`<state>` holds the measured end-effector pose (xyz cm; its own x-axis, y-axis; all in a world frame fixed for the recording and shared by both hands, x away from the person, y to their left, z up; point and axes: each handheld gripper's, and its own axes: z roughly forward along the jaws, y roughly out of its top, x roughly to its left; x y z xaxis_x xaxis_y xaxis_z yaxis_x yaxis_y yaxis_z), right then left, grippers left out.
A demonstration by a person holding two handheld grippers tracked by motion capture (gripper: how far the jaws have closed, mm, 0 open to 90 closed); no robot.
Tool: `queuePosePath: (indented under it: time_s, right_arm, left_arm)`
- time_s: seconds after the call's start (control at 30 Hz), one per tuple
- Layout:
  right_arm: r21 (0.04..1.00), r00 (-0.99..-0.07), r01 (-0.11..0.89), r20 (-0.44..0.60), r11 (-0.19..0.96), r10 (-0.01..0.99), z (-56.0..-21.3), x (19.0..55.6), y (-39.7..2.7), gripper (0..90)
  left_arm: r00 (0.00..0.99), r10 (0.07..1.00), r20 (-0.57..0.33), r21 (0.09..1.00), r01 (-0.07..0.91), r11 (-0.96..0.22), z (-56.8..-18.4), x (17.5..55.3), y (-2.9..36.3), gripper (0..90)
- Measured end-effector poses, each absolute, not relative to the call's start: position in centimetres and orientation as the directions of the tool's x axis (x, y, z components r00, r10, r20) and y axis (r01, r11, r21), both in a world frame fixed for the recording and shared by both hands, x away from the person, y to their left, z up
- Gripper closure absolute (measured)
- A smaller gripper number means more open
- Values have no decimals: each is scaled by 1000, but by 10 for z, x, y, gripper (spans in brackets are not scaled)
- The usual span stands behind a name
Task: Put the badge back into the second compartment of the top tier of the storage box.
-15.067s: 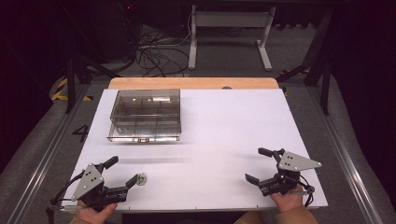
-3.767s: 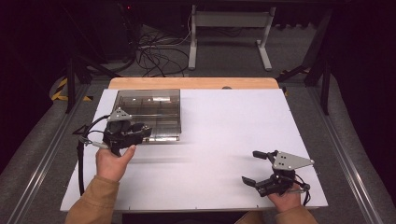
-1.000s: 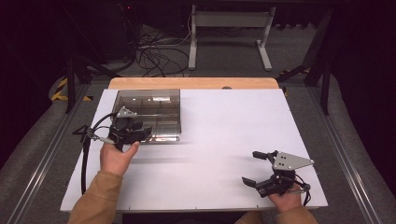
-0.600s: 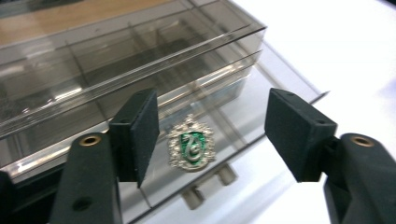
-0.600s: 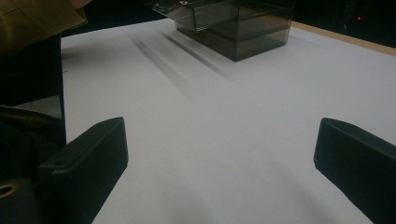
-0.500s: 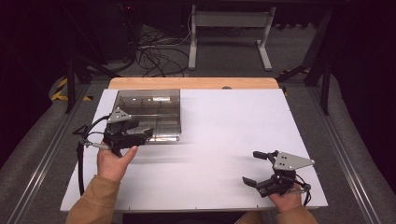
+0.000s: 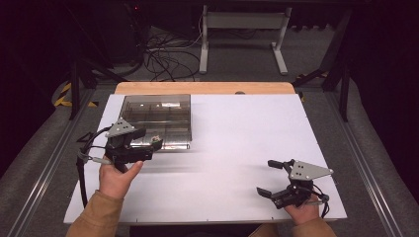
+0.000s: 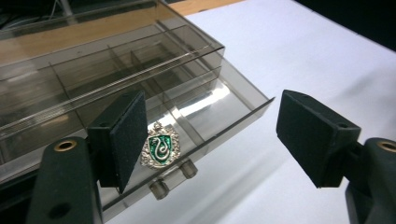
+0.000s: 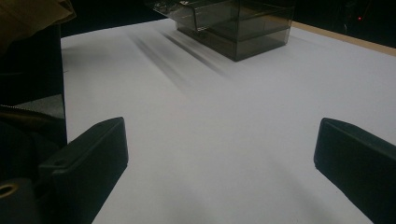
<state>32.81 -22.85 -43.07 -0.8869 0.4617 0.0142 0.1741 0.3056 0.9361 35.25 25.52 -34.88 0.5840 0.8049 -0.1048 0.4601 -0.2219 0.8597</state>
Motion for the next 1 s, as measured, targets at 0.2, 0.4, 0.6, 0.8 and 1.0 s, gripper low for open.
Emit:
queuePosePath:
  time_s: [0.2,0.4,0.6,0.8,1.0]
  right_arm:
    - [936,-887,174,14,306,461,-431,328,-228,36]
    - [936,-888,172,12,307,460,-430,327,-228,36]
    - [936,-888,172,12,308,459,-430,327,-228,35]
    - [936,-888,172,12,308,460,-430,327,-228,35]
    - [935,-888,173,12,309,460,-431,327,-227,35]
  left_arm:
    - [605,790,-97,882,420,-212,-348,339,259,230]
    - [622,779,-82,898,385,-213,-352,325,264,208]
    - [634,770,-66,906,361,-220,-359,314,269,182]
    - [650,758,-54,917,333,-220,-371,307,273,156]
    - [664,744,-78,925,327,-195,-383,302,278,154]
